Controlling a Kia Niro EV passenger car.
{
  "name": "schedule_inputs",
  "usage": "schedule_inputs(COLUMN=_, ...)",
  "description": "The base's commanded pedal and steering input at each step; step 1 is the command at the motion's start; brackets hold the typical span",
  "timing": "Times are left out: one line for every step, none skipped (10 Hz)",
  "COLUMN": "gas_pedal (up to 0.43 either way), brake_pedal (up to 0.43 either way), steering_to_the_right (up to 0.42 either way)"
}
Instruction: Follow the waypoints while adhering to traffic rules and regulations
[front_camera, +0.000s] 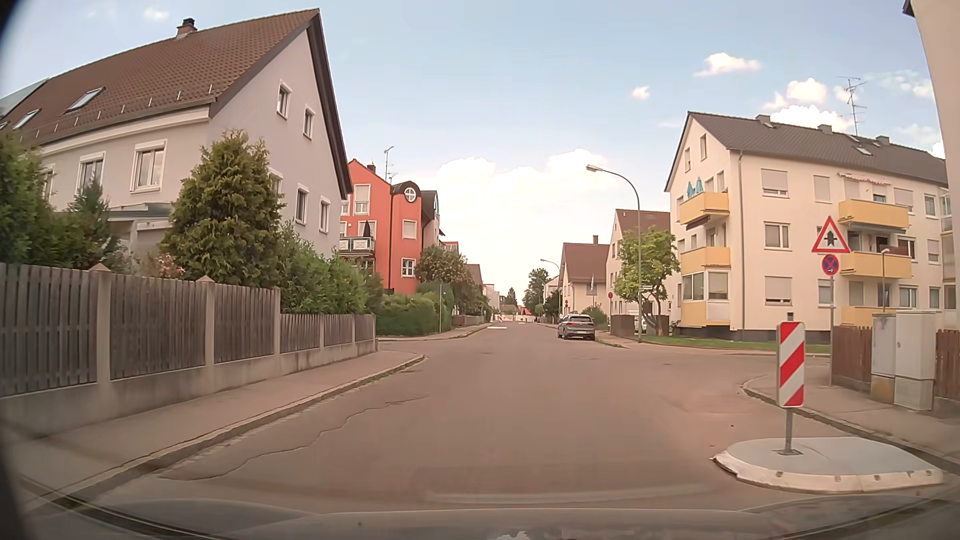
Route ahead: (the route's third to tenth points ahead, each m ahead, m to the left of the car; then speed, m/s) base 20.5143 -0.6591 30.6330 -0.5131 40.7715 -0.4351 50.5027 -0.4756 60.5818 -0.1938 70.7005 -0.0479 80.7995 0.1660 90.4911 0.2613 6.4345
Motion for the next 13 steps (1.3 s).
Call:
schedule_inputs(gas_pedal=0.138, brake_pedal=0.018, steering_to_the_right=0.002)
schedule_inputs(gas_pedal=0.157, brake_pedal=0.018, steering_to_the_right=0.002)
schedule_inputs(gas_pedal=0.177, brake_pedal=0.018, steering_to_the_right=0.002)
schedule_inputs(gas_pedal=0.177, brake_pedal=0.018, steering_to_the_right=0.002)
schedule_inputs(gas_pedal=0.177, brake_pedal=0.018, steering_to_the_right=0.002)
schedule_inputs(gas_pedal=0.169, brake_pedal=0.018, steering_to_the_right=0.002)
schedule_inputs(gas_pedal=0.157, brake_pedal=0.018, steering_to_the_right=0.003)
schedule_inputs(gas_pedal=0.138, brake_pedal=0.018, steering_to_the_right=0.003)
schedule_inputs(gas_pedal=0.118, brake_pedal=0.018, steering_to_the_right=0.004)
schedule_inputs(gas_pedal=0.118, brake_pedal=0.018, steering_to_the_right=0.005)
schedule_inputs(gas_pedal=0.118, brake_pedal=0.018, steering_to_the_right=0.005)
schedule_inputs(gas_pedal=0.118, brake_pedal=0.018, steering_to_the_right=0.005)
schedule_inputs(gas_pedal=0.118, brake_pedal=0.018, steering_to_the_right=0.005)
